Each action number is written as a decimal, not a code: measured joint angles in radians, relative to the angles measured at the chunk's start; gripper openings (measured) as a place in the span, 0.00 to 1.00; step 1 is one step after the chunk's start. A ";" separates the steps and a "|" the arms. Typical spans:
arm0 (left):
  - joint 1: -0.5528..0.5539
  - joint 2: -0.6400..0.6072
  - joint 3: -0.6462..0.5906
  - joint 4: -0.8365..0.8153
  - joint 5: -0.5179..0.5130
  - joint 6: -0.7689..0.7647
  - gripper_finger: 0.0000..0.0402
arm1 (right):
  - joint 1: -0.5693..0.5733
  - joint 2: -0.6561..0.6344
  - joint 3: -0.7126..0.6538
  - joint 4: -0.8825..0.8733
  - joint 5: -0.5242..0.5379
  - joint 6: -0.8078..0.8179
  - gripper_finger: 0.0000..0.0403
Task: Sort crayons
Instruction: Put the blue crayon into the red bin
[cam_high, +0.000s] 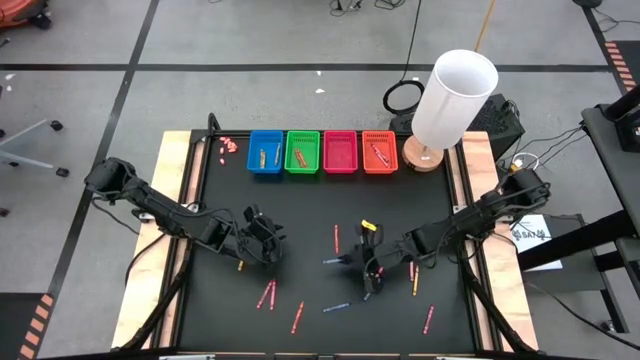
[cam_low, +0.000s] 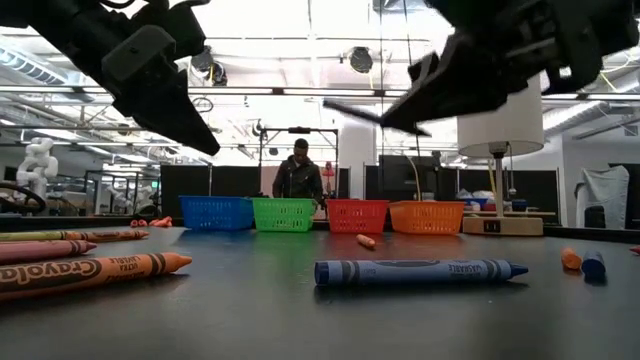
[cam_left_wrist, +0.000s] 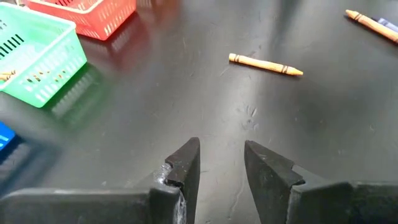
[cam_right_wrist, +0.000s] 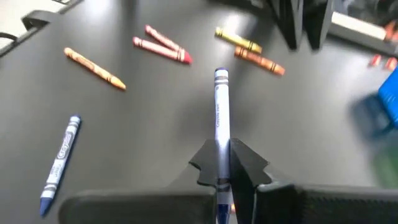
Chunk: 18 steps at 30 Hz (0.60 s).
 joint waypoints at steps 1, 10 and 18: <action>0.000 0.000 0.000 0.002 -0.005 -0.001 0.31 | 0.000 -0.012 0.000 0.000 0.000 -0.028 0.00; 0.000 0.000 0.000 0.004 -0.051 -0.001 0.31 | -0.001 -0.083 0.002 -0.010 0.002 -0.357 0.00; 0.003 0.000 0.000 0.006 -0.136 -0.001 0.31 | -0.005 -0.117 0.002 -0.014 0.006 -0.507 0.00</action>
